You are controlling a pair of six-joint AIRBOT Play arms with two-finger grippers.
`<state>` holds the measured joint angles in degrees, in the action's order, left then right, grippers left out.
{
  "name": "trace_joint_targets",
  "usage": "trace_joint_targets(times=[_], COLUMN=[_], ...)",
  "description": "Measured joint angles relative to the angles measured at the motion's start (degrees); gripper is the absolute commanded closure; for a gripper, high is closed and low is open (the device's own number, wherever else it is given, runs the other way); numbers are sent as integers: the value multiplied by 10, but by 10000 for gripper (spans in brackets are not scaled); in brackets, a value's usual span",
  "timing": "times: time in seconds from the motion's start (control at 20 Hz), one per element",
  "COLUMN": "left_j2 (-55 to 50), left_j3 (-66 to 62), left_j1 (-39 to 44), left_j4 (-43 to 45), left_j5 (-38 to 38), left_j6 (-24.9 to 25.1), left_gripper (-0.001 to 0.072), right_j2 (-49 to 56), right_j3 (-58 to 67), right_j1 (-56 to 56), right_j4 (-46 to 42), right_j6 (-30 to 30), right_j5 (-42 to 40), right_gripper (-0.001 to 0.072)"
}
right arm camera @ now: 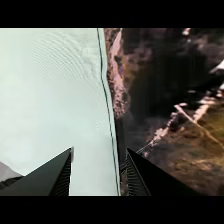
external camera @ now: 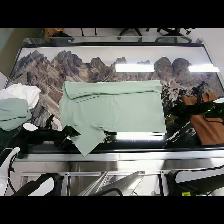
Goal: Fold the shirts.
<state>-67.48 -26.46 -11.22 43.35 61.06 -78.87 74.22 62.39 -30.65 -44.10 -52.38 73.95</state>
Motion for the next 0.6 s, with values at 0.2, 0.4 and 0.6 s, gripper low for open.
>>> trace_joint_targets(times=[0.2,0.4,0.6], left_j2=[6,8,9], left_j3=[16,-5,-25], left_j1=[0,0,0], left_j4=[-51,-72,-81], left_j5=[-46,-29,-10], left_j6=[55,90,103], left_gripper=[691,692,692], right_j2=[15,20,20], right_j3=[-10,-33,-73], right_j1=[11,14,20], right_j4=[1,-9,-13], right_j6=[1,-7,-14], right_j5=[3,10,18], right_gripper=[332,333,334])
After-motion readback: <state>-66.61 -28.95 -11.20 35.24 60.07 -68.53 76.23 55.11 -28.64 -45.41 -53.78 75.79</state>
